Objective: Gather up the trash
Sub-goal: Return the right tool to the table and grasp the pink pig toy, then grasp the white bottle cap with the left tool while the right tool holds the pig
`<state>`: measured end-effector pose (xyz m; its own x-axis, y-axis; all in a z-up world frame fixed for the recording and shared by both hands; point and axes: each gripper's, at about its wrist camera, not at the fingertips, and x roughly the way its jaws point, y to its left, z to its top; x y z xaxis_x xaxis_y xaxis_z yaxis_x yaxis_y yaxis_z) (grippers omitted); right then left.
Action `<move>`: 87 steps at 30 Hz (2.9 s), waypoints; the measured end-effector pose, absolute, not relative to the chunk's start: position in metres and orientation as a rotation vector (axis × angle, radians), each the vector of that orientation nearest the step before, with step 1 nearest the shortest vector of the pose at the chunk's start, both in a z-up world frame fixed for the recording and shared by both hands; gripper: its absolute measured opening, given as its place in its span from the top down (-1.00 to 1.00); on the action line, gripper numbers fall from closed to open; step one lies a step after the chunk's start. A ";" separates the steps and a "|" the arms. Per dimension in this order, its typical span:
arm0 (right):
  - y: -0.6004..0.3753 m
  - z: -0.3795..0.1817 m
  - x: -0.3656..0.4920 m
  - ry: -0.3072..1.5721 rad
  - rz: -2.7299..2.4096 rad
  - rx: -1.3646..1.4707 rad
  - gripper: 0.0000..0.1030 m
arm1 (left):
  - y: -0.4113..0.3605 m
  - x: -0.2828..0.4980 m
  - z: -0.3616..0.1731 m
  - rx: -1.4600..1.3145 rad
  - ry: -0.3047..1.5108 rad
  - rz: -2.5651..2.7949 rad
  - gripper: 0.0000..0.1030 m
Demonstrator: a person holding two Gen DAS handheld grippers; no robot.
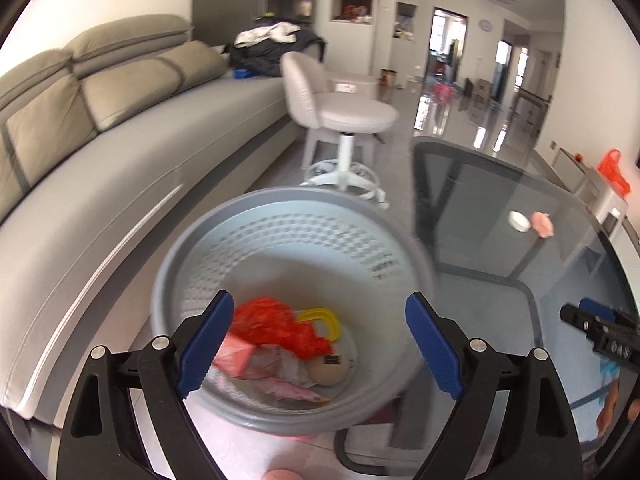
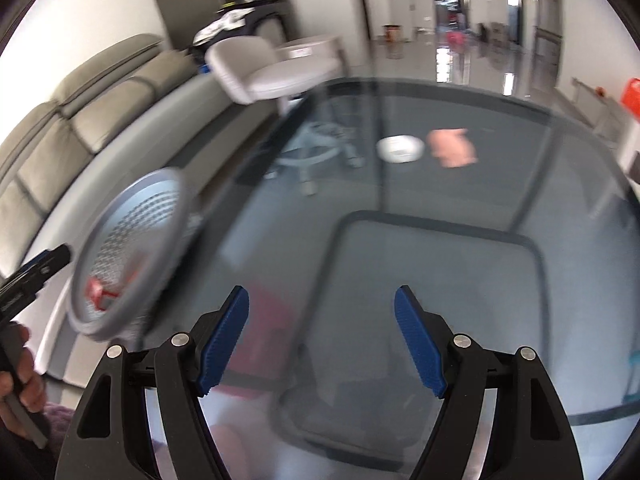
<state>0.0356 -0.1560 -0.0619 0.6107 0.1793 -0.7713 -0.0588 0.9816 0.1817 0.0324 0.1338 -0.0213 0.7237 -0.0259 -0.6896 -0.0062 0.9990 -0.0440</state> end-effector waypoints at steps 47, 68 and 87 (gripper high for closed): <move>-0.259 -0.106 0.204 0.925 0.052 0.073 0.20 | -0.077 0.181 -0.059 0.047 0.799 -0.211 -0.80; -0.318 -0.064 0.186 0.828 0.095 0.270 0.47 | -0.154 0.215 -0.090 0.092 0.909 -0.266 -0.80; -0.331 -0.063 0.180 0.822 0.099 0.285 0.47 | -0.178 0.215 -0.095 0.158 0.905 -0.274 0.24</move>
